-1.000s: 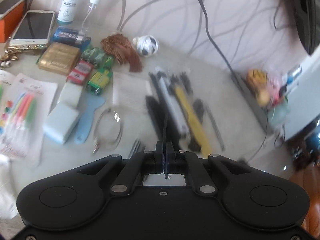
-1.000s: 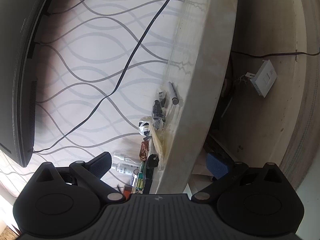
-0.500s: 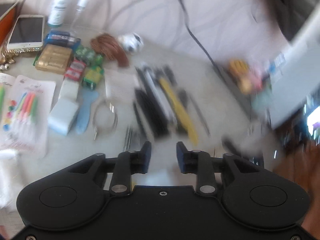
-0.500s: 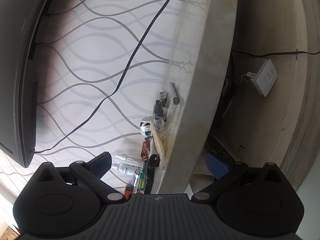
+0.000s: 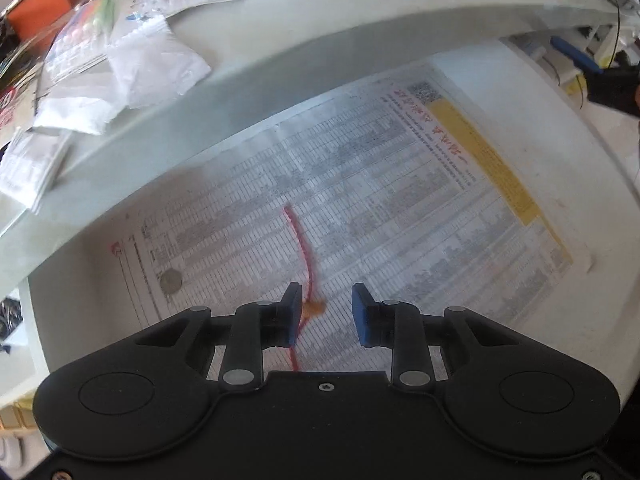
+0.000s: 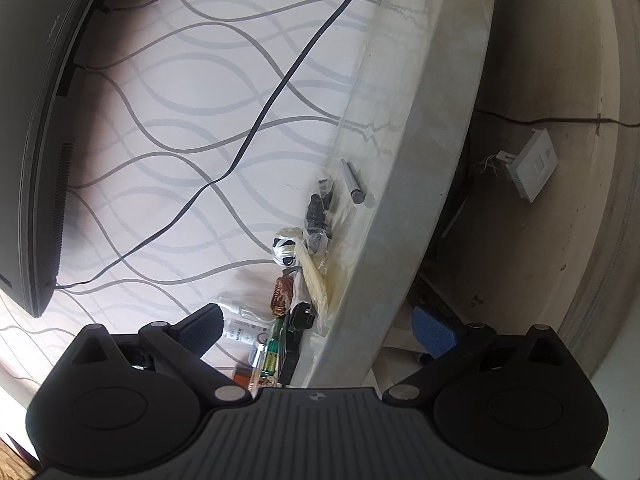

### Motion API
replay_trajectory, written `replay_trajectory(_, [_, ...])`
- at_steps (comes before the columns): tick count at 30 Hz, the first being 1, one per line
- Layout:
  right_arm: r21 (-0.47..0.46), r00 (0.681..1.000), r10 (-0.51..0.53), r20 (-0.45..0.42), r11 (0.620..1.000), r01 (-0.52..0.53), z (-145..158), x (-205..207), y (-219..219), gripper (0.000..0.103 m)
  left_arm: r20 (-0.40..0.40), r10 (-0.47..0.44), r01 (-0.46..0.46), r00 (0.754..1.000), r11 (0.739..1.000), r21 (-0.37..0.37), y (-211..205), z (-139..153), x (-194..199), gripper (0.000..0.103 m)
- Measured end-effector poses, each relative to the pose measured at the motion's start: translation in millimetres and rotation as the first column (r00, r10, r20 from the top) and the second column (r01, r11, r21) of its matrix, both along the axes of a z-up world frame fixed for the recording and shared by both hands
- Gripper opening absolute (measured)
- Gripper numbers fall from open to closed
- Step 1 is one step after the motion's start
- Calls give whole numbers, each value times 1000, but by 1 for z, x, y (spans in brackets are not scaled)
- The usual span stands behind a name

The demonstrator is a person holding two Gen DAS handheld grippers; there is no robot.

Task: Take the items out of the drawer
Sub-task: 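Lower the left gripper into the drawer and grasp the red string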

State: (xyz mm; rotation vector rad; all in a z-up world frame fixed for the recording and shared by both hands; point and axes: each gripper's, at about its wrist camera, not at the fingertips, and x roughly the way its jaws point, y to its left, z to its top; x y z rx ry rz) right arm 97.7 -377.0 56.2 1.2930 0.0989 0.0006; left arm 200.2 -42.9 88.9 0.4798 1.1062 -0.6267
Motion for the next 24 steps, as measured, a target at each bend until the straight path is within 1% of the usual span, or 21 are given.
replay_trajectory(2, [-5, 1000, -1, -3, 1000, 1, 1, 1, 1, 103, 4, 4, -4, 1000, 1000, 16, 1, -4, 2, 26])
replay_trajectory(8, [-3, 1000, -1, -7, 1000, 1, -1, 1, 0, 103, -30, 18, -17, 999, 1000, 22, 2, -15, 12, 25])
replay_trajectory(10, [-3, 1000, 3, -8, 1000, -3, -2, 1, -1, 103, -32, 11, -10, 999, 1000, 21, 1, -15, 10, 14])
replay_trajectory(11, [-3, 1000, 4, -9, 1000, -4, -2, 1, -1, 103, -27, 8, -8, 1000, 1000, 19, 1, -14, 9, 11])
replay_trajectory(12, [-3, 1000, 4, -9, 1000, -4, -2, 1, -1, 103, -15, 10, -9, 1000, 1000, 9, 1, -12, 8, 6])
replay_trajectory(14, [2, 1000, 3, -9, 1000, -3, -3, 1, -1, 103, -3, 20, -20, 1000, 1000, -21, 2, -4, 7, 3])
replay_trajectory(16, [3, 1000, -1, -9, 1000, 1, -4, 1, -2, 103, -2, 35, -35, 999, 998, -58, 2, 5, 8, 3])
replay_trajectory(20, [5, 1000, -3, -7, 1000, 3, -4, 0, -2, 103, -4, 27, -27, 1000, 993, -116, 2, 25, 5, 3])
replay_trajectory(22, [6, 1000, -2, -5, 1000, 2, -4, 0, -1, 103, -18, 28, -31, 999, 984, -173, 4, 41, 6, 3])
replay_trajectory(24, [7, 1000, -2, -6, 1000, 2, -5, 0, -1, 103, -26, 20, -26, 999, 967, -255, 8, 64, 6, 3])
